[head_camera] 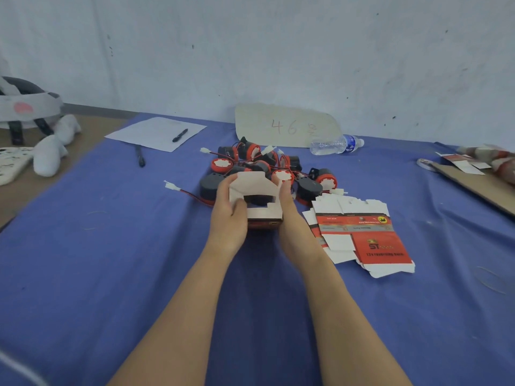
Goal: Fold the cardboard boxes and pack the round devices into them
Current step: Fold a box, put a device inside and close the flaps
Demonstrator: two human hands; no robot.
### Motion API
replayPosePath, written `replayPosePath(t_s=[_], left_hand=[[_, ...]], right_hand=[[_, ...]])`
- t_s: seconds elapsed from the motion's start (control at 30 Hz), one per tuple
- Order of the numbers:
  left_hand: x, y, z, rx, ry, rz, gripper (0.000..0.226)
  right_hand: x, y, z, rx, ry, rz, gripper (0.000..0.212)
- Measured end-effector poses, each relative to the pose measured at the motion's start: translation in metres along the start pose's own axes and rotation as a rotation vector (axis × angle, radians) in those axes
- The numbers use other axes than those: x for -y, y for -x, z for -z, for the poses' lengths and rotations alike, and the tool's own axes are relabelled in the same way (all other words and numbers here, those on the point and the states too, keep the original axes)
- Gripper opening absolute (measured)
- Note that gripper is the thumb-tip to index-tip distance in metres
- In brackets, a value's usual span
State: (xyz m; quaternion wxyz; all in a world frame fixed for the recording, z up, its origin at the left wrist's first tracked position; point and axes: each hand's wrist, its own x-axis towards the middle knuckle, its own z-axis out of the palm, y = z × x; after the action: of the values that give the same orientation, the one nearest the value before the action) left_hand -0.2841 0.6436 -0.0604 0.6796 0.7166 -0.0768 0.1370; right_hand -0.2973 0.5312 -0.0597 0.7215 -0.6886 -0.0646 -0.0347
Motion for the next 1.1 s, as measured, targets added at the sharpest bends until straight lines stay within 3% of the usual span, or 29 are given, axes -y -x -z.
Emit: replayPosePath(t_s=[0.07, 0.3, 0.4, 0.63, 0.83, 0.9, 0.97, 1.07, 1.1], left_hand=[[-0.001, 0.002, -0.003, 0.009, 0.029, -0.009, 0.049], [-0.001, 0.007, -0.011, 0.045, 0.1, 0.026, 0.043], [0.0, 0.006, -0.011, 0.027, 0.161, 0.052, 0.049], [0.0, 0.007, -0.012, 0.015, 0.1, -0.016, 0.034], [0.005, 0.002, -0.014, 0.012, -0.042, 0.006, 0.052], [0.003, 0.002, -0.011, 0.059, 0.112, 0.078, 0.051], [0.003, 0.001, -0.007, 0.087, 0.291, 0.099, 0.046], [0.0, -0.001, -0.005, 0.084, 0.386, 0.101, 0.044], [0.0, -0.002, -0.005, 0.084, 0.396, 0.11, 0.044]], right_hand=[[-0.003, -0.002, 0.001, -0.039, -0.035, 0.008, 0.032], [-0.007, -0.003, -0.003, -0.263, 0.046, 0.137, 0.036], [-0.008, -0.003, -0.002, -0.219, 0.052, 0.147, 0.031], [-0.009, -0.006, 0.002, -0.188, 0.023, 0.1, 0.041], [-0.006, -0.002, 0.001, -0.26, 0.006, 0.177, 0.046], [-0.003, 0.0, 0.001, -0.186, -0.011, 0.179, 0.038], [0.001, 0.003, 0.001, -0.089, -0.043, 0.153, 0.013], [0.004, 0.003, 0.003, -0.067, -0.047, 0.087, 0.055], [0.004, 0.004, 0.003, -0.073, -0.033, 0.078, 0.059]])
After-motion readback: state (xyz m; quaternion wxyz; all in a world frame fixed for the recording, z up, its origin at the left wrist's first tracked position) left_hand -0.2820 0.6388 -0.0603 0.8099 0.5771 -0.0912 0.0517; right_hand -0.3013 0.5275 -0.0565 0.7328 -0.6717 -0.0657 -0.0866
